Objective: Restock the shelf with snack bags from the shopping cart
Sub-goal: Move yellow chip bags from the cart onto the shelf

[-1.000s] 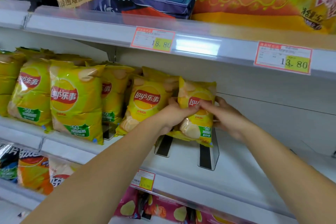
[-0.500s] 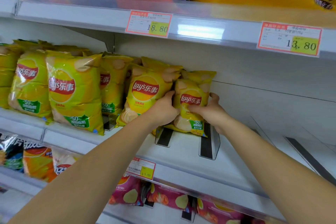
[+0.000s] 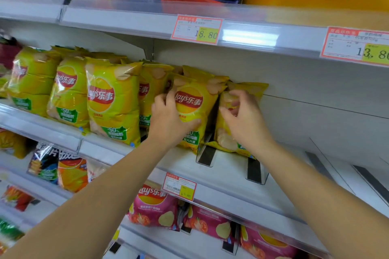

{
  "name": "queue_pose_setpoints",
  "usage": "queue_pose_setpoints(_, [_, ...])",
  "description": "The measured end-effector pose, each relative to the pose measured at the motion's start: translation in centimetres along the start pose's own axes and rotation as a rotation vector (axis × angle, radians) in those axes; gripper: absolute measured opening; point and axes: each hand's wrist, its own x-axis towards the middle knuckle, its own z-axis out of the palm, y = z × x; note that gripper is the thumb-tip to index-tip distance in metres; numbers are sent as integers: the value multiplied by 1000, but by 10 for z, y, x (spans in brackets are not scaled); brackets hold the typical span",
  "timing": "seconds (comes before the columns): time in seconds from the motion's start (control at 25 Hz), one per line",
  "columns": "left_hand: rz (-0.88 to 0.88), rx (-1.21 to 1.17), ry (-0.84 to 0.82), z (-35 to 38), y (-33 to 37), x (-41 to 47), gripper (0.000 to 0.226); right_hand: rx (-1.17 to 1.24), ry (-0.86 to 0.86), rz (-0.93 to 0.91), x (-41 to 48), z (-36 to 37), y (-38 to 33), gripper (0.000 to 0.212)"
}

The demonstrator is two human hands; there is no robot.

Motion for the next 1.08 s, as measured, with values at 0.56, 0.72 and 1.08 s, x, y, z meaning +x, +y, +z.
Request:
queue_pose_setpoints(0.56, [-14, -10, -47, -20, -15, -14, 121, 392, -250, 351, 1, 55, -36, 89])
queue_pose_setpoints(0.72, [-27, -8, -291, -39, -25, -18, 113, 294, -324, 371, 1, 63, -32, 81])
queue_pose_setpoints(1.08, [430, 316, 266, -84, -130, 14, 67, 392, -230, 437, -8, 67, -46, 96])
